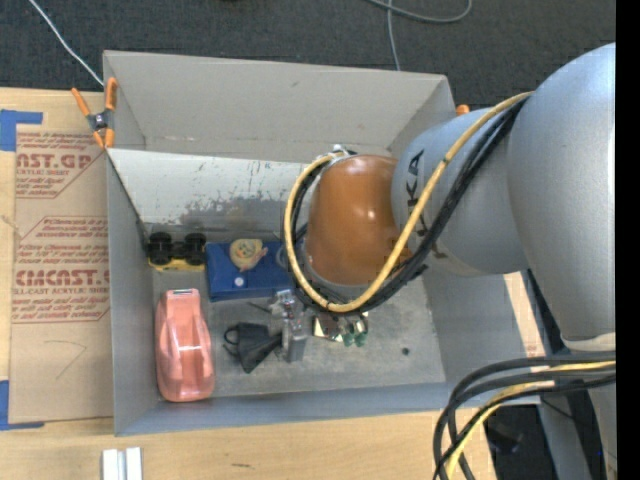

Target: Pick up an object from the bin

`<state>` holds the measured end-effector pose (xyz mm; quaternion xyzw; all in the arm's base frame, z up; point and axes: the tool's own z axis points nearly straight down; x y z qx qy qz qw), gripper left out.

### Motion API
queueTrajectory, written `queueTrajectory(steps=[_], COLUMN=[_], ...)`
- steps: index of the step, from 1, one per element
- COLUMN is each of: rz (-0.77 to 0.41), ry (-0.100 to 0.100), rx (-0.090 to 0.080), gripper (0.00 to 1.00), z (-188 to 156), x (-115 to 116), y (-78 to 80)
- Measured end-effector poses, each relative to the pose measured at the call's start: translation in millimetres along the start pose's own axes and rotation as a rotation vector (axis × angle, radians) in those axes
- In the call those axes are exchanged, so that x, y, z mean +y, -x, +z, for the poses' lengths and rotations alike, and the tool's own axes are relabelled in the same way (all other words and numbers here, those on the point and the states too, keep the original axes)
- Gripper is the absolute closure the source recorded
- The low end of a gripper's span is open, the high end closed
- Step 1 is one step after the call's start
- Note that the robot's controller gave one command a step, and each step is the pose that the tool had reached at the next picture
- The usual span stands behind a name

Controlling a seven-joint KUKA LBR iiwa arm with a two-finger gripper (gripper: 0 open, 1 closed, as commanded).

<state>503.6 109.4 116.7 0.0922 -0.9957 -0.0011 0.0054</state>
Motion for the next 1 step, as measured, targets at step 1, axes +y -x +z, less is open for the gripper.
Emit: queueTrajectory(steps=[1], rz=[0.0], ry=[0.0], rx=[-0.005], gripper=[1.0], z=[-21.4], x=[0.1], y=[1.0])
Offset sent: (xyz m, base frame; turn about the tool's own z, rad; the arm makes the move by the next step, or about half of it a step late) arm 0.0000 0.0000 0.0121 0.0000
